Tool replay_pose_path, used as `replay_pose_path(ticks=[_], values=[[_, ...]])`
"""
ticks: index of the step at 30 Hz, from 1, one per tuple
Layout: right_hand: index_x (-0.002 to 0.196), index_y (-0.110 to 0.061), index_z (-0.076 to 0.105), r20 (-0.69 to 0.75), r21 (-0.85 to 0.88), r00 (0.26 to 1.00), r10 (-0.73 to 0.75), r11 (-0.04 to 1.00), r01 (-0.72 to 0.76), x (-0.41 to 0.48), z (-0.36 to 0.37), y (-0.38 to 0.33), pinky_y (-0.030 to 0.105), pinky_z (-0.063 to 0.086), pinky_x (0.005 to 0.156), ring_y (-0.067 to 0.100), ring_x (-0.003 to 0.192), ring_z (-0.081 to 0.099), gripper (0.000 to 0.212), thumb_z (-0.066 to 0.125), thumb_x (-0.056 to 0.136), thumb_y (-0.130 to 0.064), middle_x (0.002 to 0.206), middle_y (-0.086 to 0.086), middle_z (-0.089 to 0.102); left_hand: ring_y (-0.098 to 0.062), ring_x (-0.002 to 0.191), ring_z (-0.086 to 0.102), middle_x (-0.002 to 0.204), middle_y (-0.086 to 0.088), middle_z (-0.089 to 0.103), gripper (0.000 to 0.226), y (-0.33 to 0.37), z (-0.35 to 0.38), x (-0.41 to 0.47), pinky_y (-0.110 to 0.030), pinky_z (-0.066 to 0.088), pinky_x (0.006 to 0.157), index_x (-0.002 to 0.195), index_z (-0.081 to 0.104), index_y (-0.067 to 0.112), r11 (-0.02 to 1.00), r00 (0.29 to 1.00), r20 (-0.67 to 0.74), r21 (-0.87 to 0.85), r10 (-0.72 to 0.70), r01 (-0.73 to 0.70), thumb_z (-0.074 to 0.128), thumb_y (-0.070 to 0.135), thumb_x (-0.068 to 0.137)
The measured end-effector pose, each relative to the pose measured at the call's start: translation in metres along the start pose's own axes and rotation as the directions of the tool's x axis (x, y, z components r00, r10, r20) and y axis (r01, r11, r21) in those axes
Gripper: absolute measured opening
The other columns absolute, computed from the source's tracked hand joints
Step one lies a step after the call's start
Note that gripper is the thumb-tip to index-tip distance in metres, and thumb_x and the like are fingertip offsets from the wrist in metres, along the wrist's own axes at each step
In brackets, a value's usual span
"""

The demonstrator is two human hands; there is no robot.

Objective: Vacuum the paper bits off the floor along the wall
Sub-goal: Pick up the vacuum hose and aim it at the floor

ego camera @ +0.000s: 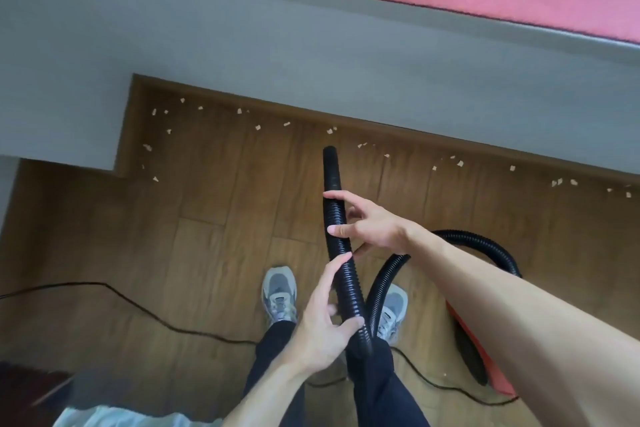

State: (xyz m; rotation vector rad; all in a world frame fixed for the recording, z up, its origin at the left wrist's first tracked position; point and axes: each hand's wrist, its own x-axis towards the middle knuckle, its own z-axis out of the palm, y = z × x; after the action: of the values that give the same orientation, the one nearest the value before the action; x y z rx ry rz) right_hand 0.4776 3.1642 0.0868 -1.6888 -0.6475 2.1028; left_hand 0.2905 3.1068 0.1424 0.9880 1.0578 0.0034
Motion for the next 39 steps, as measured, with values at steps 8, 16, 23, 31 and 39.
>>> replay_pose_path(ticks=[8,16,23,31,39], values=[[0.140,-0.041,0.042,-0.015,-0.020,0.999,0.047,0.999,-0.047,0.037,0.051,-0.028,0.049,0.061,0.071,0.035,0.097,0.070,0.063,0.070,0.090,-0.015,0.122,0.016,0.056,-0.023,0.112,0.063,0.141,0.003,0.049,0.089,-0.014,-0.071,-0.006,-0.037,0.055,0.095,0.136,0.034,0.060,1.000,1.000,0.013,0.000,-0.007,0.007,0.071,-0.001,0.083],[0.139,-0.042,0.041,-0.066,0.020,0.997,0.048,0.999,-0.046,0.038,0.058,-0.015,0.047,0.061,0.069,0.033,0.095,0.069,0.063,0.070,0.090,-0.016,0.120,0.018,0.056,-0.020,0.098,0.071,0.135,-0.002,0.051,0.073,-0.019,-0.084,-0.002,-0.034,0.058,0.088,0.129,0.039,0.060,0.998,0.995,0.091,-0.039,-0.040,0.044,0.063,0.002,0.092],[0.140,-0.045,0.040,-0.090,0.102,0.996,0.016,0.995,-0.006,0.014,0.051,0.022,0.043,0.061,0.066,0.029,0.098,0.068,0.064,0.067,0.092,-0.012,0.121,0.014,0.055,-0.018,0.096,0.072,0.139,-0.002,0.050,0.072,-0.031,-0.054,-0.004,-0.033,0.059,0.087,0.132,0.037,0.057,0.998,0.990,0.128,0.035,-0.056,0.052,0.065,0.004,0.092],[0.148,-0.044,0.025,-0.286,0.265,0.956,-0.072,0.953,0.151,-0.038,0.037,0.094,0.045,0.061,0.077,0.025,0.088,0.069,0.075,0.068,0.092,-0.020,0.106,0.012,0.059,-0.019,0.095,0.072,0.131,0.004,0.053,0.067,-0.044,0.010,-0.006,-0.033,0.059,0.086,0.138,0.038,0.042,0.988,0.990,0.130,0.155,-0.046,0.025,0.065,0.002,0.091],[0.149,-0.030,0.027,-0.529,0.446,0.841,0.112,0.880,0.163,-0.109,0.015,0.222,0.040,0.059,0.080,0.015,0.082,0.063,0.071,0.067,0.091,-0.037,0.098,0.008,0.058,-0.030,0.094,0.066,0.119,-0.001,0.055,0.066,-0.065,0.106,0.000,-0.045,0.060,0.083,0.132,0.044,0.041,0.935,0.991,0.133,0.346,0.033,-0.078,0.072,0.003,0.085]])
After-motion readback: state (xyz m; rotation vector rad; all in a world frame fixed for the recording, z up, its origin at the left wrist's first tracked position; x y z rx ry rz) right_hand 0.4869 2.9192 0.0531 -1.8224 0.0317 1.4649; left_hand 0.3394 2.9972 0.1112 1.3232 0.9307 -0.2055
